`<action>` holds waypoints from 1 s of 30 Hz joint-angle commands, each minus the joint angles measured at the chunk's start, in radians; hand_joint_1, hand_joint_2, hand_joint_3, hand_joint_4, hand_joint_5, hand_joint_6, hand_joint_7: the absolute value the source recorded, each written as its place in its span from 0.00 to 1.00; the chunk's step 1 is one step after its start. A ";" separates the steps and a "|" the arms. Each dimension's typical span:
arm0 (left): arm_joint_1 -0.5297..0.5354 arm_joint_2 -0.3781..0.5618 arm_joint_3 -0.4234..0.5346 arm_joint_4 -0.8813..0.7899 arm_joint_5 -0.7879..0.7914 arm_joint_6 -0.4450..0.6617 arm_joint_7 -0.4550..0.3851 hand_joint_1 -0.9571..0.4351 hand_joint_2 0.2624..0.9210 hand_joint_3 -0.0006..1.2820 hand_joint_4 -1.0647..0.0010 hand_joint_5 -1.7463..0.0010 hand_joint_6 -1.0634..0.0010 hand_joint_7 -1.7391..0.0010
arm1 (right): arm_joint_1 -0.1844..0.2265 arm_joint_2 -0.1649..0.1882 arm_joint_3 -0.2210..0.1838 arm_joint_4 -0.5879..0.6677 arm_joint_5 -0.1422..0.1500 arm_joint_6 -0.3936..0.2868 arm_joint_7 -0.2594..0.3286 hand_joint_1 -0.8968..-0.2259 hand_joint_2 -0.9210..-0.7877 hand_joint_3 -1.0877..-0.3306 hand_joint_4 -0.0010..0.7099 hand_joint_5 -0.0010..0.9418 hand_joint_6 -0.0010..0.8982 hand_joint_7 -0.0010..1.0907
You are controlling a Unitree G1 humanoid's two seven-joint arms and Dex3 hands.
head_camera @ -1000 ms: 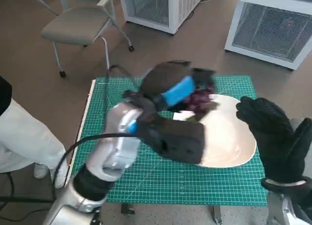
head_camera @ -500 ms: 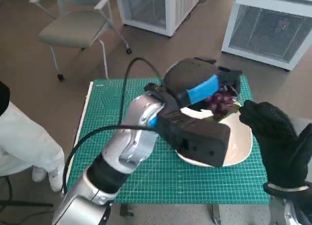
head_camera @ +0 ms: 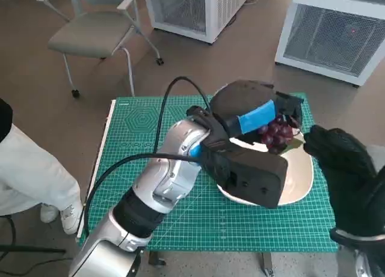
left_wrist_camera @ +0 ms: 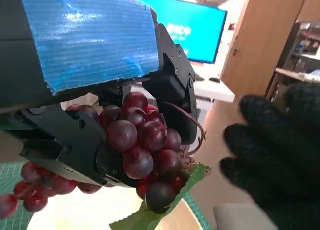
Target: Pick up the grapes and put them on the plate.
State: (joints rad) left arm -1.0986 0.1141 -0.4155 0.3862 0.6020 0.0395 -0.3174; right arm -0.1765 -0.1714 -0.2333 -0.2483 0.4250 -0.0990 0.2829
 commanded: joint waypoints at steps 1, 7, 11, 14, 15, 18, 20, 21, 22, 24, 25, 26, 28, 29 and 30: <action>-0.016 -0.010 0.004 0.031 -0.024 -0.017 0.000 0.69 0.99 0.05 0.38 0.26 0.32 0.44 | 0.025 0.007 -0.001 -0.006 -0.013 0.013 -0.025 0.80 0.00 0.62 0.60 0.83 0.27 0.90; -0.023 -0.019 -0.002 0.049 -0.039 0.038 -0.056 0.71 0.99 0.07 0.39 0.27 0.42 0.40 | 0.027 0.009 0.002 -0.018 -0.018 0.023 -0.046 0.81 0.00 0.62 0.61 0.82 0.28 0.90; -0.031 -0.023 -0.015 0.043 -0.029 0.097 -0.105 0.87 0.92 0.18 0.44 0.23 0.53 0.68 | 0.029 0.009 0.003 -0.025 -0.019 0.027 -0.053 0.81 0.00 0.62 0.61 0.82 0.29 0.90; -0.041 -0.023 -0.035 0.051 -0.002 0.119 -0.112 0.79 0.90 0.13 0.56 0.44 0.60 0.83 | 0.029 0.010 0.003 -0.026 -0.022 0.027 -0.056 0.81 0.00 0.62 0.61 0.82 0.29 0.90; -0.043 -0.022 -0.041 0.054 0.007 0.123 -0.107 0.72 0.88 0.10 0.62 0.57 0.61 0.86 | 0.029 0.010 0.004 -0.026 -0.022 0.028 -0.057 0.81 0.00 0.62 0.61 0.82 0.29 0.90; -0.039 -0.022 -0.053 0.061 0.026 0.117 -0.081 0.58 0.85 0.05 0.72 0.85 0.63 0.93 | 0.028 0.010 0.004 -0.025 -0.020 0.029 -0.056 0.81 0.00 0.62 0.61 0.81 0.29 0.89; -0.035 -0.022 -0.058 0.067 0.034 0.107 -0.060 0.53 0.84 0.03 0.74 0.92 0.64 0.95 | 0.028 0.010 0.004 -0.024 -0.018 0.030 -0.055 0.81 0.00 0.62 0.61 0.81 0.29 0.89; -0.034 -0.023 -0.060 0.072 0.038 0.101 -0.050 0.51 0.84 0.03 0.74 0.94 0.64 0.96 | 0.027 0.010 0.003 -0.024 -0.018 0.031 -0.054 0.81 0.00 0.62 0.62 0.81 0.29 0.89; -0.034 -0.024 -0.062 0.079 0.042 0.097 -0.040 0.49 0.84 0.02 0.74 0.96 0.64 0.96 | 0.027 0.010 0.003 -0.024 -0.017 0.030 -0.054 0.81 0.00 0.62 0.62 0.81 0.29 0.89; -0.034 -0.026 -0.066 0.092 0.047 0.087 -0.022 0.47 0.84 0.02 0.73 0.97 0.64 0.97 | 0.027 0.010 0.003 -0.023 -0.017 0.030 -0.052 0.81 0.00 0.62 0.62 0.81 0.29 0.89; -0.033 -0.026 -0.067 0.097 0.047 0.082 -0.015 0.47 0.85 0.02 0.72 0.97 0.64 0.97 | 0.027 0.010 0.003 -0.023 -0.017 0.030 -0.051 0.81 0.00 0.62 0.62 0.81 0.29 0.89; -0.031 -0.026 -0.067 0.101 0.046 0.077 -0.009 0.46 0.85 0.01 0.72 0.98 0.64 0.97 | 0.027 0.010 0.003 -0.022 -0.016 0.029 -0.051 0.81 0.00 0.62 0.62 0.81 0.29 0.89; -0.026 -0.024 -0.065 0.107 0.040 0.065 0.000 0.46 0.85 0.01 0.71 0.98 0.64 0.98 | 0.026 0.010 0.003 -0.022 -0.018 0.029 -0.051 0.81 0.00 0.62 0.62 0.81 0.30 0.89; -0.023 -0.024 -0.063 0.109 0.036 0.057 0.005 0.46 0.85 0.01 0.71 0.98 0.64 0.98 | 0.025 0.009 0.004 -0.021 -0.018 0.029 -0.051 0.81 0.00 0.62 0.62 0.81 0.30 0.89; -0.021 -0.023 -0.061 0.112 0.032 0.049 0.010 0.46 0.85 0.01 0.71 0.99 0.64 0.98 | 0.025 0.009 0.004 -0.021 -0.019 0.029 -0.050 0.81 0.00 0.62 0.62 0.81 0.30 0.89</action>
State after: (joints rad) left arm -1.1085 0.0949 -0.4738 0.4887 0.6354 0.1145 -0.3274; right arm -0.1721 -0.1649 -0.2317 -0.2756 0.4070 -0.0850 0.2367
